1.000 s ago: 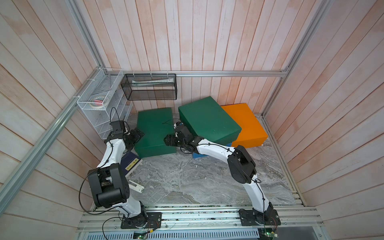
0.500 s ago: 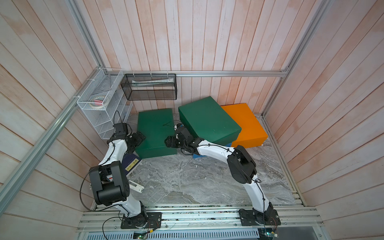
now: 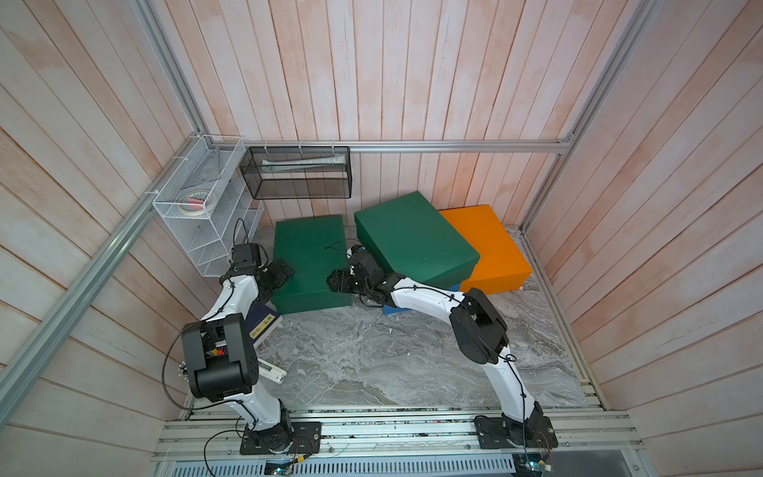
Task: Stack the shoeboxes
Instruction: Pick up the shoebox from the center of the board.
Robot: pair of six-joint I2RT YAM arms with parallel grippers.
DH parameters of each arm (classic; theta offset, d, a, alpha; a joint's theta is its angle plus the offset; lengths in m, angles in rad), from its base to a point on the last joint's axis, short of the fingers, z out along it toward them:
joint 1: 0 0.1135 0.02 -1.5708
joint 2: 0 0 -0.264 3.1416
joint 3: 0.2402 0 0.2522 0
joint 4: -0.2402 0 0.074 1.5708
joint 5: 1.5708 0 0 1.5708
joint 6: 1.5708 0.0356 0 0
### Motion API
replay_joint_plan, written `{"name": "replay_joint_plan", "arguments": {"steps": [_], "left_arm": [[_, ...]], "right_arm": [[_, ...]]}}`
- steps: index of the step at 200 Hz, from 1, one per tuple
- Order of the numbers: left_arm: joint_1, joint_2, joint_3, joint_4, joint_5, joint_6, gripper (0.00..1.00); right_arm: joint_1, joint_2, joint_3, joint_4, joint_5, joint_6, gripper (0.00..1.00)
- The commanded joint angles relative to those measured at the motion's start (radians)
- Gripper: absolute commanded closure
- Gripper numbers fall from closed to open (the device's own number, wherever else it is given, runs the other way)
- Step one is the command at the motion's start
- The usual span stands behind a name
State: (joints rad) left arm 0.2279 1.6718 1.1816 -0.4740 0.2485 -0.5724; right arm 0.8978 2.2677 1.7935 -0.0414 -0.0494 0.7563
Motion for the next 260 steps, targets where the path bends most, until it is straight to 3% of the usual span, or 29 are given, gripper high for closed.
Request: {"name": "replay_joint_plan", "arguments": {"steps": [1,42,122,260], "left_arm": [[-0.040,0.055,-0.018,-0.015,0.045,-0.013,0.00],[-0.047,0.043,-0.023,-0.004,0.079,-0.027,0.00],[-0.047,-0.073,0.032,-0.046,0.162,-0.064,0.02],[-0.047,-0.217,0.111,-0.127,0.176,-0.106,0.02]], "right_arm": [[0.018,0.071,0.020,-0.013,-0.051,-0.001,0.12],[0.019,0.062,0.010,0.027,-0.080,0.000,0.13],[0.020,-0.028,0.023,0.052,-0.117,-0.028,0.24],[0.043,-0.091,0.128,-0.023,-0.139,-0.060,0.26]]}}
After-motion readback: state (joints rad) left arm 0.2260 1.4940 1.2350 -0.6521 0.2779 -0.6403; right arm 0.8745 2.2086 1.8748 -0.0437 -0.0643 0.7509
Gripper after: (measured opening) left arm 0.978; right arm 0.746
